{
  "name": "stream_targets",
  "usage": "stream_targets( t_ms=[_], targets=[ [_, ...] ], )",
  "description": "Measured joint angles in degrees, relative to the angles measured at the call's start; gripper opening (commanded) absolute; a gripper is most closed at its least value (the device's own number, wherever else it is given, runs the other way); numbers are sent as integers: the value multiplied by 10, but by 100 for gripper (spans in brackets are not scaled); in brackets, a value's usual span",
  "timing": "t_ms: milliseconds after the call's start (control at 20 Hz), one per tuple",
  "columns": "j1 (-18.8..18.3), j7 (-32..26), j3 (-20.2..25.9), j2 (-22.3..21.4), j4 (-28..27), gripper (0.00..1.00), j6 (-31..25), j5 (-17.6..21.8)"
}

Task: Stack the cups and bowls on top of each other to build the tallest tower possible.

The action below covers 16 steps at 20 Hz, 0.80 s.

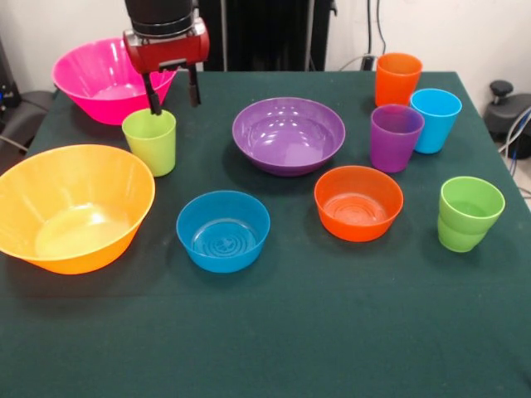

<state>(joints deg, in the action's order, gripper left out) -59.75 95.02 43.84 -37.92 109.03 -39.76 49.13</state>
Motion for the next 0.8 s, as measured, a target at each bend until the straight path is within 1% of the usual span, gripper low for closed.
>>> stream_targets(
  t_ms=[350, 800],
  targets=[
    [-3, -2, 0, 0, 0, 100, -30, 0],
    [-3, -2, 0, 2, 0, 100, -31, 3]
  ],
)
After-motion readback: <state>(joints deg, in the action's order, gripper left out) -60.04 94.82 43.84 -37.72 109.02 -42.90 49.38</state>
